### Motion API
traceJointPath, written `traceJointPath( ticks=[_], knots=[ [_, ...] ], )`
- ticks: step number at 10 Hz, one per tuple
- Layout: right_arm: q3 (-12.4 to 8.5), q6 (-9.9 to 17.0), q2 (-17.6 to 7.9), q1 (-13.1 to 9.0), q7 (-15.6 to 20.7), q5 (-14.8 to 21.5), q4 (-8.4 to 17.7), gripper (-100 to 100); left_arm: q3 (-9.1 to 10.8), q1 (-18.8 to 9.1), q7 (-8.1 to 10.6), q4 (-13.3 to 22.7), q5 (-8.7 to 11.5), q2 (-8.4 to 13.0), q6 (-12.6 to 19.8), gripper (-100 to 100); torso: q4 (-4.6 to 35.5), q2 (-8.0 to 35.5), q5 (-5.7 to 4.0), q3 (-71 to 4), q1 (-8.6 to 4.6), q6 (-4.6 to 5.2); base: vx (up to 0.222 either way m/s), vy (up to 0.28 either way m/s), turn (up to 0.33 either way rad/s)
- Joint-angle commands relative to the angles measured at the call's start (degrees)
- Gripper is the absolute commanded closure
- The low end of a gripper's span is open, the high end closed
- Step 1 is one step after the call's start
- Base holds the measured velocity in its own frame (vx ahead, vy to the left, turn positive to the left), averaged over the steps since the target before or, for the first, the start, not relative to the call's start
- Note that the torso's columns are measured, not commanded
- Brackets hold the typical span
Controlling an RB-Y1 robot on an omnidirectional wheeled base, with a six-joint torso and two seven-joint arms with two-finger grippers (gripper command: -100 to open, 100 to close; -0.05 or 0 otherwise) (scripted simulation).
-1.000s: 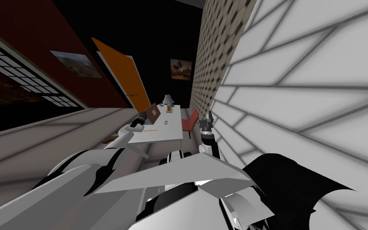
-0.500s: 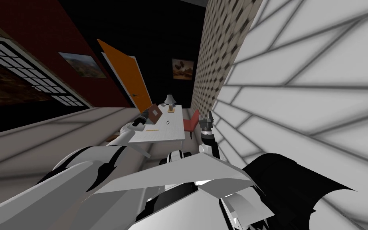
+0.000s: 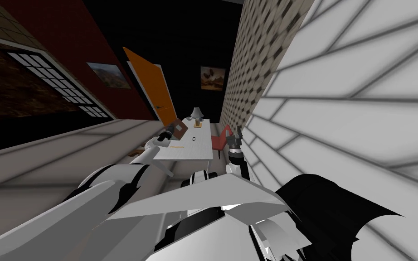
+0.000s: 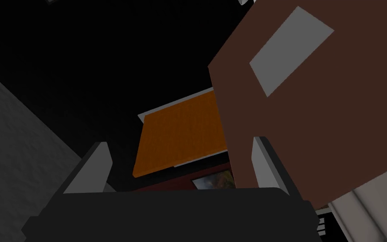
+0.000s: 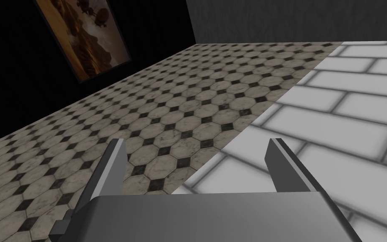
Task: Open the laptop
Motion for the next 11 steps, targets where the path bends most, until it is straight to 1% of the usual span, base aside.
traceJointPath(
  ticks=[1, 2, 3, 8, 11],
  knots=[
    [0.00, 0.00, 0.00, 0.00, 0.00, 0.00, 0.00, 0, 0.40, 0.79, 0.14, -2.26, -2.05, -2.03, 1.18, -100, 0.04, 0.04, -0.03, 0.04, -0.03, -0.02, -0.002, -0.005, 0.014],
    [0.00, 0.00, 0.00, 0.00, 0.00, 0.00, 0.00, 0, 0.60, 0.32, 0.67, -2.88, -4.26, -4.17, 1.83, -100, 0.04, 0.02, -0.01, 0.03, 0.07, -0.07, -0.015, -0.023, 0.096],
    [0.00, 0.00, 0.00, 0.00, 0.00, 0.00, 0.00, 0, 0.60, 0.32, 0.67, -2.88, -4.26, -4.17, 1.83, -100, 0.03, 0.02, 0.00, 0.03, 0.05, -0.06, -0.019, -0.037, 0.116],
    [0.00, 0.00, 0.00, 0.00, 0.00, 0.00, 0.00, 0, 0.60, 0.32, 0.67, -2.88, -4.26, -4.17, 1.83, -100, 0.00, -0.09, 0.02, -0.04, 0.14, -0.04, 0.005, 0.010, -0.028],
    [0.00, 0.00, 0.00, 0.00, 0.00, 0.00, 0.00, 0, 0.60, 0.32, 0.67, -2.88, -4.26, -4.17, 1.83, -100, 0.02, -0.01, -0.01, 0.01, 0.05, -0.05, -0.004, -0.002, 0.022]
  ],
)
